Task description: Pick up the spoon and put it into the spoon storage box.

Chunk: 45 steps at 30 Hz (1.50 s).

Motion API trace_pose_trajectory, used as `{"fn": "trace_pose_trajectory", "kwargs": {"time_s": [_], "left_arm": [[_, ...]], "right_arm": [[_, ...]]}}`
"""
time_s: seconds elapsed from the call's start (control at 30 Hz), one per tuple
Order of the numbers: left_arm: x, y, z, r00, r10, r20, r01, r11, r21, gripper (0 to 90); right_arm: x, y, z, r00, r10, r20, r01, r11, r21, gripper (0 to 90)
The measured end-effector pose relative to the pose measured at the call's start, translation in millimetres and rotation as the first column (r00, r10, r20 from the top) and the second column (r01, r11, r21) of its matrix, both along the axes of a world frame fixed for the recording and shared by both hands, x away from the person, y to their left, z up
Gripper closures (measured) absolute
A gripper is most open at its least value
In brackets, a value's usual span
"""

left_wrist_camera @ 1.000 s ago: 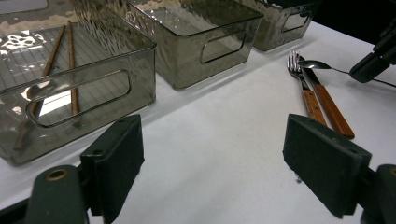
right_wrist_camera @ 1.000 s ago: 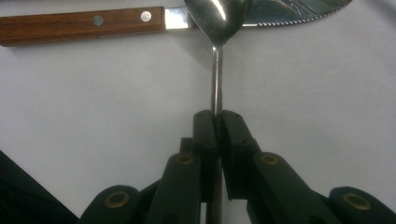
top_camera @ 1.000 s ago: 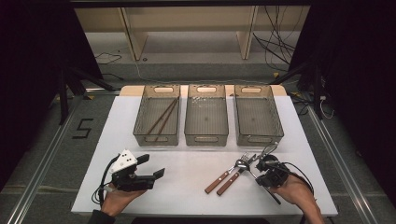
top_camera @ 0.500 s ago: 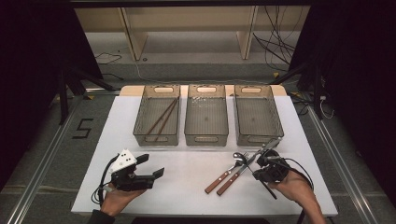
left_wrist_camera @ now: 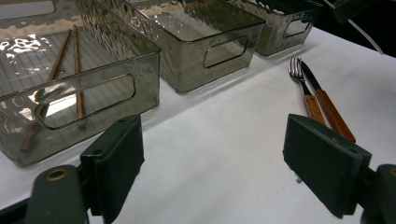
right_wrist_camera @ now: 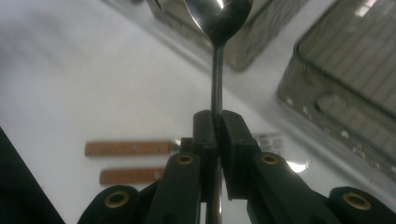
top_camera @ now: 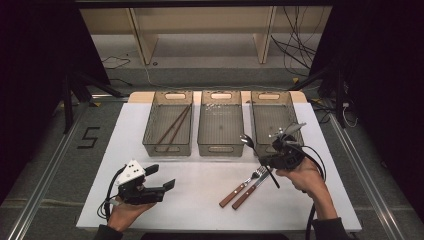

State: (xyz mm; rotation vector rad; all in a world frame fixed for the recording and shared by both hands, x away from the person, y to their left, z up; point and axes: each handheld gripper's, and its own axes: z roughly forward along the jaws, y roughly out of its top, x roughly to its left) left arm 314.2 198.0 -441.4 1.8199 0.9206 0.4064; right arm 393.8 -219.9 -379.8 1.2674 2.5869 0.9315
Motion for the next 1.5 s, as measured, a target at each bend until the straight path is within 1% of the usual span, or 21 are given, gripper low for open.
{"fn": "trace_pose_trajectory", "kwargs": {"time_s": [0.2, 0.47, 0.57, 0.8, 0.9, 0.93, 1.0, 1.1, 1.13, 1.27, 1.43, 1.5], "left_arm": [[-0.3, 0.1, 0.4, 1.0000, -0.001, 0.003, 0.001, 1.0000, -0.002, 19.8], [-0.8, 0.2, 0.9, 1.0000, -0.003, 0.006, 0.003, 1.0000, -0.003, 19.9], [-0.7, 0.3, 1.3, 0.9999, -0.003, 0.012, 0.003, 1.0000, -0.006, 19.8], [-0.5, 1.4, 0.9, 0.9999, -0.006, 0.010, 0.006, 1.0000, -0.008, 19.8], [-0.8, 1.1, 1.1, 0.9999, -0.003, 0.011, 0.003, 0.9999, -0.015, 19.8], [-0.8, 1.1, 1.2, 0.9999, -0.005, 0.011, 0.006, 0.9999, -0.012, 19.9], [-0.6, 0.9, 1.2, 0.9999, -0.008, 0.013, 0.008, 0.9999, -0.009, 19.8], [-0.5, 0.6, 1.0, 0.9999, -0.008, 0.012, 0.008, 0.9999, -0.012, 19.8], [-0.4, 1.0, 1.1, 0.9999, -0.010, 0.012, 0.010, 0.9999, -0.010, 19.8], [-0.1, 1.4, 0.6, 0.9999, -0.009, 0.010, 0.009, 0.9998, -0.019, 19.8], [-0.5, 1.7, 0.8, 0.9998, -0.013, 0.013, 0.014, 0.9998, -0.016, 19.8], [-0.7, 1.4, 1.0, 0.9998, -0.010, 0.015, 0.011, 0.9996, -0.025, 19.8]], "right_arm": [[22.8, 14.2, 12.3, 0.9991, -0.027, 0.032, 0.025, 0.9984, 0.050, 85.4], [52.3, 31.4, 21.8, 0.9970, -0.063, 0.045, 0.058, 0.9930, 0.103, 85.3], [64.1, 38.9, 23.3, 0.9960, -0.075, 0.049, 0.069, 0.9923, 0.102, 85.3], [88.4, 51.8, 27.2, 0.9935, -0.104, 0.048, 0.097, 0.9879, 0.121, 85.3], [97.0, 56.0, 29.4, 0.9925, -0.113, 0.047, 0.106, 0.9852, 0.135, 85.3], [99.7, 58.0, 30.0, 0.9921, -0.116, 0.049, 0.108, 0.9848, 0.136, 85.3], [105.3, 62.9, 30.1, 0.9919, -0.117, 0.049, 0.110, 0.9851, 0.132, 85.3], [113.9, 71.5, 28.3, 0.9928, -0.112, 0.041, 0.107, 0.9879, 0.113, 85.3], [116.9, 73.4, 28.0, 0.9928, -0.114, 0.037, 0.109, 0.9874, 0.114, 85.3], [129.2, 76.1, 27.9, 0.9913, -0.130, 0.017, 0.127, 0.9824, 0.137, 85.3], [140.5, 78.3, 23.9, 0.9880, -0.154, 0.009, 0.152, 0.9804, 0.126, 85.3], [143.3, 79.3, 21.3, 0.9876, -0.157, 0.005, 0.155, 0.9797, 0.127, 85.3]]}}
